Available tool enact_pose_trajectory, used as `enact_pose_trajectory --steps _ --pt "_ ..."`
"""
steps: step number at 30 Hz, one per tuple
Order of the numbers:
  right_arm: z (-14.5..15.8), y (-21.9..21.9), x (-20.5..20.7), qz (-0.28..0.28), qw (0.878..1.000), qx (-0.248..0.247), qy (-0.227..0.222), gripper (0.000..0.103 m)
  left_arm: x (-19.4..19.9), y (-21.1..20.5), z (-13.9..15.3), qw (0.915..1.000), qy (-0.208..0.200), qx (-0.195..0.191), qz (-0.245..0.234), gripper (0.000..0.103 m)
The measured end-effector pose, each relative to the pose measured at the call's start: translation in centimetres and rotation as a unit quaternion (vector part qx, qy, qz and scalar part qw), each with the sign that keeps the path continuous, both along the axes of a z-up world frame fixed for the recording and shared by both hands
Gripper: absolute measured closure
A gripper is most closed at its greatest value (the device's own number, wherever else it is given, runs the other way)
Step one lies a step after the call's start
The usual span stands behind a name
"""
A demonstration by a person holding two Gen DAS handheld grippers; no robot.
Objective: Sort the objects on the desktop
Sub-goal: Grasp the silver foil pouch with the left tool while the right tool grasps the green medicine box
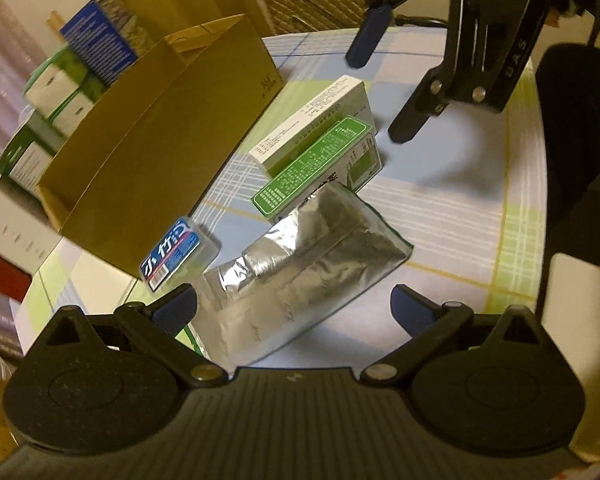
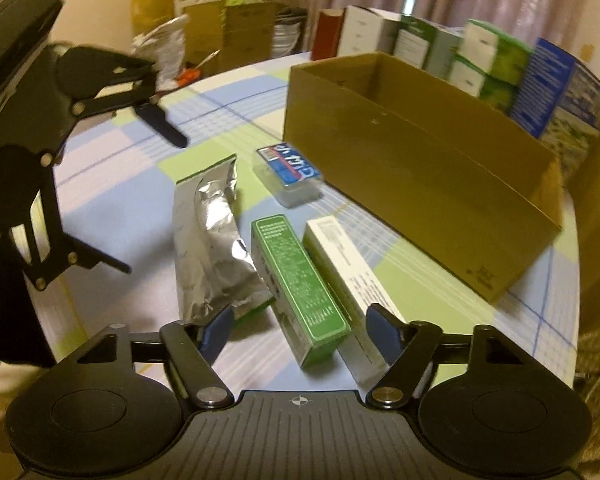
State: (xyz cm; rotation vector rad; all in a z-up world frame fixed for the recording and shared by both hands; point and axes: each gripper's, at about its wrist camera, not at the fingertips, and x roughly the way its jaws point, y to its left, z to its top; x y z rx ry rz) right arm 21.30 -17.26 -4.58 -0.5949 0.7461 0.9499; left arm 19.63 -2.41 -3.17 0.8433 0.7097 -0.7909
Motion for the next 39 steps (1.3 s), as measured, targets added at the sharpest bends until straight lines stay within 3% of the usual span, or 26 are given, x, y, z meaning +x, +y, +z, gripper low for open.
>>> enact_pose_trajectory --steps 3,9,12,17,19,23,28,33,36,39 --pt "-1.0 1.1 0.6 0.016 1.000 -0.014 -0.006 0.045 1.2 -0.4 -0.6 0.9998 0.001 0.007 -0.021 0.002" --pt "-2.7 2.3 1.6 0.044 0.998 -0.039 -0.020 0.047 3.3 -1.7 -1.9 0.9955 0.000 0.038 -0.086 0.003" --pt "-3.2 2.8 2.0 0.053 0.997 -0.047 -0.023 0.047 4.2 -2.4 -2.8 0.9903 0.015 0.057 -0.125 0.003" --pt "-3.9 3.2 2.6 0.057 0.997 -0.055 -0.018 0.048 5.3 -3.0 -4.3 0.9843 0.054 0.079 -0.148 0.010" --pt "-4.0 3.3 2.7 0.057 0.996 -0.060 -0.018 0.056 5.5 -2.9 -4.9 0.9839 0.061 0.084 -0.146 0.011" --pt "-3.9 3.0 2.6 0.044 0.997 -0.063 -0.015 0.069 5.4 -2.4 -5.1 0.9877 0.077 0.075 -0.114 0.016" --pt "-3.4 2.1 2.1 0.010 0.998 -0.056 0.006 0.074 4.9 -1.7 -4.7 0.9909 0.120 0.052 -0.035 0.023" --pt "-2.6 0.3 1.6 -0.059 0.995 -0.049 0.056 0.075 4.1 -1.2 -3.9 0.9849 0.162 0.022 0.058 0.025" --pt "-2.5 -0.6 0.6 -0.072 0.994 -0.052 0.070 0.075 3.6 -0.9 -3.2 0.9774 0.188 -0.010 0.097 0.025" --pt "-2.7 -1.3 -0.5 -0.064 0.994 -0.056 0.072 0.075 3.1 -0.9 -2.5 0.9766 0.187 -0.029 0.102 0.019"
